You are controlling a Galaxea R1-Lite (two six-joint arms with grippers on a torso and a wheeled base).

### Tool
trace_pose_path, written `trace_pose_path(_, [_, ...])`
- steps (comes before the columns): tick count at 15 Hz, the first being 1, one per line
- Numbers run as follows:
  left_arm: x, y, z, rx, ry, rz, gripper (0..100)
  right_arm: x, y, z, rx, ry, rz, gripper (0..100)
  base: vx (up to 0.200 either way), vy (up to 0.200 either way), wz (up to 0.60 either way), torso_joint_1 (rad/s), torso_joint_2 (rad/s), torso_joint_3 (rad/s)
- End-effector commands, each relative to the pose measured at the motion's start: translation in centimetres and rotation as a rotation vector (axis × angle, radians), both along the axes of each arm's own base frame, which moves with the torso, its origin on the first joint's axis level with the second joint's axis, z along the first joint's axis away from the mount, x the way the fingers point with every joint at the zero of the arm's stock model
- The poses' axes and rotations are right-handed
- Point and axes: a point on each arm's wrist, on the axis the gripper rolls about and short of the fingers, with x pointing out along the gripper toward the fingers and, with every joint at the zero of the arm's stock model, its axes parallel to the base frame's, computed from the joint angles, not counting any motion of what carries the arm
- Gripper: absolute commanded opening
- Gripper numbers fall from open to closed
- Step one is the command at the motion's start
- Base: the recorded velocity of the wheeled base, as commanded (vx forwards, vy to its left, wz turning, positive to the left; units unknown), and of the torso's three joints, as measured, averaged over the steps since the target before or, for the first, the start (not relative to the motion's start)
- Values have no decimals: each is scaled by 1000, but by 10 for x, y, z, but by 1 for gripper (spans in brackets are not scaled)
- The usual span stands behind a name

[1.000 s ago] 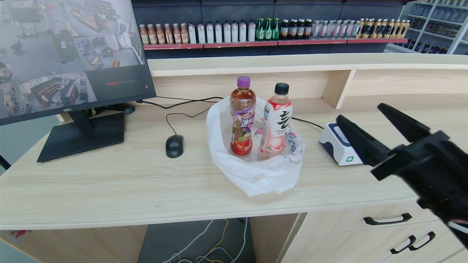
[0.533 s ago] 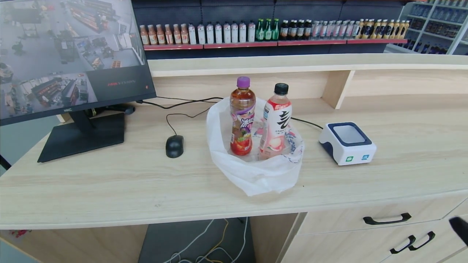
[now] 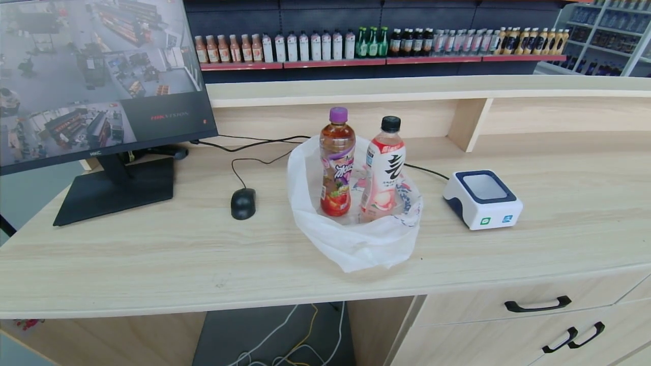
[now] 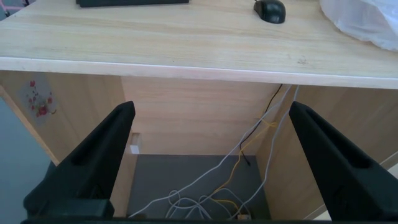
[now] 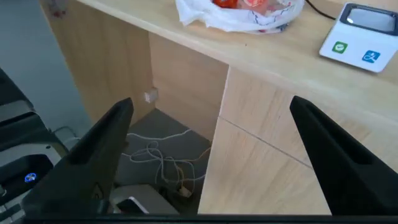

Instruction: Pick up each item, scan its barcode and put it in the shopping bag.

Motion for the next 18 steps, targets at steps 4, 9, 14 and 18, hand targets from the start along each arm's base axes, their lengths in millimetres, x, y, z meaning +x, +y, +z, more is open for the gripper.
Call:
trace_pose_path(4, [0,0,0,-3,0,1,100,-3,4,-7,41,39,-346,100,0,0,0,0,0,0])
trace_pose_path(9, [0,0,0,1,0,1,100,4,6,-7,46,154,-492,100,0,0,0,0,0,0])
trace_pose_path(14, [0,0,0,-3,0,1,100,-1,9,-8,108,102,-673,100,0,0,0,0,0,0])
trace_pose_path(18, [0,0,0,-3,-2,1,100,-5,9,-9,159,66,-695,100,0,0,0,0,0,0])
